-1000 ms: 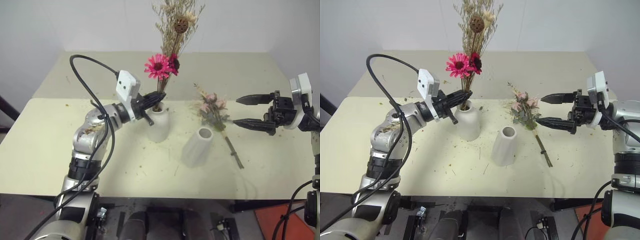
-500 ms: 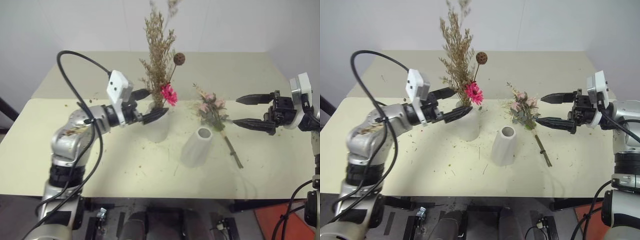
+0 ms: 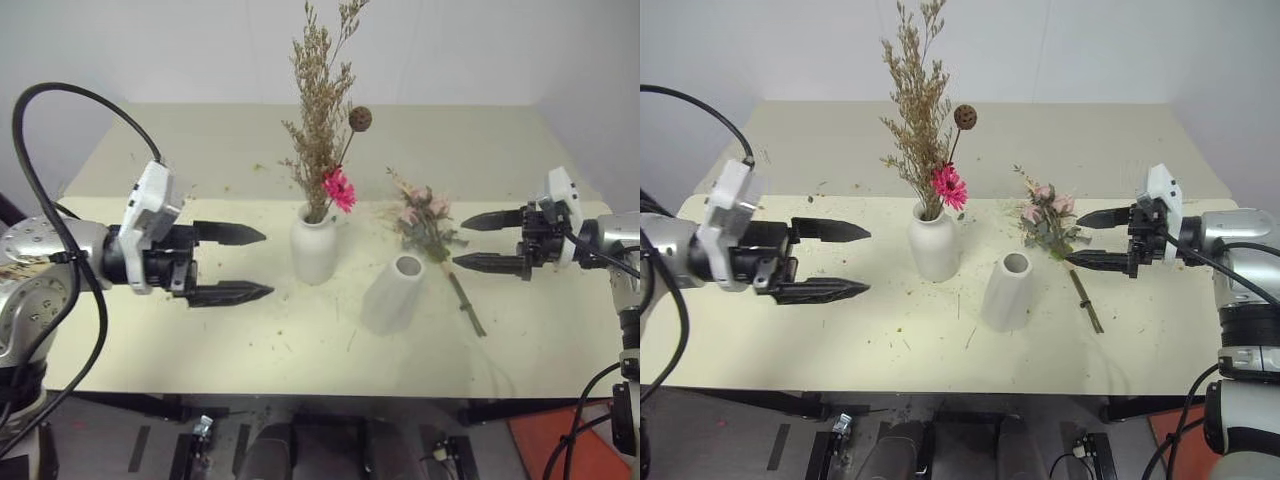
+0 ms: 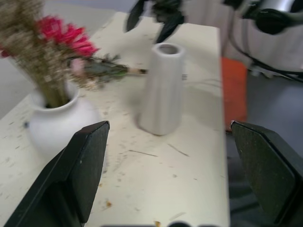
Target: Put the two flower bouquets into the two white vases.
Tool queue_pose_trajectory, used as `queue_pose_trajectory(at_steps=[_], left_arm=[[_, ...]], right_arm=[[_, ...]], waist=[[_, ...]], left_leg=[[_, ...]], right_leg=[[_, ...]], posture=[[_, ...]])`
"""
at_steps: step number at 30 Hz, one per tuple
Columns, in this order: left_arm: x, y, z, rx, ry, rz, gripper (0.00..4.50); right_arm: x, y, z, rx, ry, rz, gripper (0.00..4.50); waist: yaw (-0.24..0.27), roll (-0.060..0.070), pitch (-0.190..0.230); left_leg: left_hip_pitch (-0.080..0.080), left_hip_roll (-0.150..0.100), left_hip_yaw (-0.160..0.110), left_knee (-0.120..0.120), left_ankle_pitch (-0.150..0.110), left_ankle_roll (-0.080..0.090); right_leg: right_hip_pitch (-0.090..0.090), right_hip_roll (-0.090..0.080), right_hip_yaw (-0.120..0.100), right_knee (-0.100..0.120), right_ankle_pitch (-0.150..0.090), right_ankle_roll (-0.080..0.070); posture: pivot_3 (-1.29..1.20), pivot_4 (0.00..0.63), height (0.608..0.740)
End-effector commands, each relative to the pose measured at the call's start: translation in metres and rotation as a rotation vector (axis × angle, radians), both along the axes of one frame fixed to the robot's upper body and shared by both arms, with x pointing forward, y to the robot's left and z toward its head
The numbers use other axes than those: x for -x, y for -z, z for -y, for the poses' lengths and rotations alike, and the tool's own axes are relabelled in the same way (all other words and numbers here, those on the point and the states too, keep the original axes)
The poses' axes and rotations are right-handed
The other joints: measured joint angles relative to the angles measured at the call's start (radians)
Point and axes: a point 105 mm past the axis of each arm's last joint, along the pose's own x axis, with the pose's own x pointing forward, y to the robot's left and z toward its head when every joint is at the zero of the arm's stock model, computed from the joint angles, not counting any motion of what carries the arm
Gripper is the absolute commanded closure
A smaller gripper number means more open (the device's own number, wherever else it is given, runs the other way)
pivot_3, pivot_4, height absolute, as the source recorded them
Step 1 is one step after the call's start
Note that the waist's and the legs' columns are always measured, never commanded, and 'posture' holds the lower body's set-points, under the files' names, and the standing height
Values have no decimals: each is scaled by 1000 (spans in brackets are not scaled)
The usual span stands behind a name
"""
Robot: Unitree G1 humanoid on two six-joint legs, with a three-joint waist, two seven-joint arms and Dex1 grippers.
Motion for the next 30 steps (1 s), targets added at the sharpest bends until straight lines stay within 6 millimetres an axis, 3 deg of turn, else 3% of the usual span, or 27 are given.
queue_pose_trajectory(at_steps=[1,8,21,24,30], left_arm=[[7,-11,-6,-28,64,32,51],[6,-8,-7,-72,113,29,51],[4,-10,-8,-54,78,57,51],[3,-14,-7,-8,58,67,0],[4,-18,-6,30,48,69,0]], right_arm=[[-6,-8,3,127,115,-50,0],[-8,21,0,452,287,-290,0],[-46,36,-26,464,521,-468,0],[-48,47,-25,502,527,-486,613],[-51,51,-29,520,495,-486,2748]], waist=[[0,0,0],[-4,0,0],[-23,0,0],[-23,0,0],[-23,0,0]], left_leg=[[0,0,0,0,0,0],[-1,1,0,0,0,0],[-2,1,0,0,0,0],[-2,1,0,0,0,0],[-2,1,0,0,0,0]], right_leg=[[0,0,0,0,0,0],[-1,1,0,0,0,-1],[-3,1,0,0,0,-1],[-3,1,0,1,0,-1],[-3,1,0,1,0,-1]], posture=[[0,150,740],[0,150,740],[0,150,740],[0,150,740],[0,150,740]])
